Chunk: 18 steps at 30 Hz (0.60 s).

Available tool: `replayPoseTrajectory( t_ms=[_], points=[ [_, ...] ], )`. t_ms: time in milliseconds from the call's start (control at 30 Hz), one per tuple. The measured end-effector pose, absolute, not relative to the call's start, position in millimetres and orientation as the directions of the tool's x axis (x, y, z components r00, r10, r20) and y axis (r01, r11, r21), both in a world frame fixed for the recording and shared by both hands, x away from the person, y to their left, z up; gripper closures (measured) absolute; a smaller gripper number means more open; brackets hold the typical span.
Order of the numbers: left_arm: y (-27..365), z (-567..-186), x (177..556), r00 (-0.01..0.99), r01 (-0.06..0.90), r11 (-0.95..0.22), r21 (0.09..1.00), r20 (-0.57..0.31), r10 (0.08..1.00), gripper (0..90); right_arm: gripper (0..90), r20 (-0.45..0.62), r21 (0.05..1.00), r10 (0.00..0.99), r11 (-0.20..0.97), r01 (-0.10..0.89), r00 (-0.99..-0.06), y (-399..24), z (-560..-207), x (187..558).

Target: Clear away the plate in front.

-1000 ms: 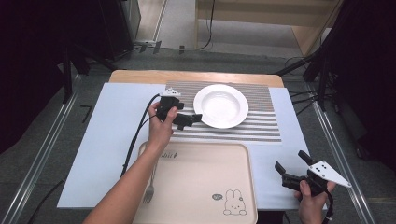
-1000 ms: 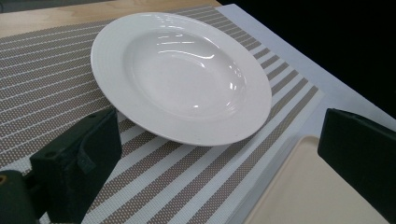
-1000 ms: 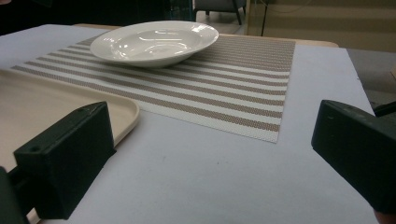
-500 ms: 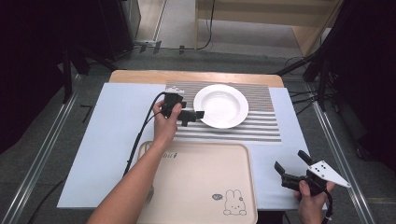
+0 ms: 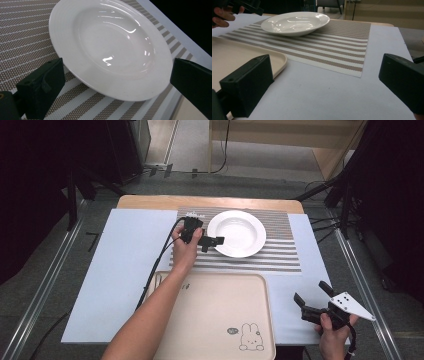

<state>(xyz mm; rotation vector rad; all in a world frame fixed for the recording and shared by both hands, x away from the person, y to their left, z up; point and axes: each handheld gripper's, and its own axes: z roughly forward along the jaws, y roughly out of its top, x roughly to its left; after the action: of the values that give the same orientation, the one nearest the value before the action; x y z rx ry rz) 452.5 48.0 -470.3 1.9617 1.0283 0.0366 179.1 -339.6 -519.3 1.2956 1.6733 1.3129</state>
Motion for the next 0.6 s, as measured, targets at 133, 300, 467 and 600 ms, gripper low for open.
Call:
replayPoseTrajectory(
  t_ms=[133,300,467,600],
  points=[
    [47.4,-476.1,459.6,0.621,0.667,-0.243,0.705,-0.345,0.704,11.3,0.0,0.087,0.951,0.947,0.014,0.31,-0.31,-339.7,-519.4,179.2],
    [46.4,-483.3,464.9,0.598,0.689,-0.236,0.685,-0.353,0.719,12.7,0.0,0.089,0.951,0.946,0.012,0.31,-0.311,-339.9,-519.5,179.4],
    [44.9,-490.0,471.1,0.56,0.726,-0.204,0.657,-0.392,0.73,17.3,0.0,0.09,0.95,0.946,0.012,0.311,-0.313,-339.9,-519.6,179.7],
    [41.2,-493.1,472.7,0.548,0.736,-0.192,0.649,-0.405,0.732,22.3,0.0,0.089,0.95,0.946,0.014,0.312,-0.313,-339.5,-519.6,179.8]
  ],
)
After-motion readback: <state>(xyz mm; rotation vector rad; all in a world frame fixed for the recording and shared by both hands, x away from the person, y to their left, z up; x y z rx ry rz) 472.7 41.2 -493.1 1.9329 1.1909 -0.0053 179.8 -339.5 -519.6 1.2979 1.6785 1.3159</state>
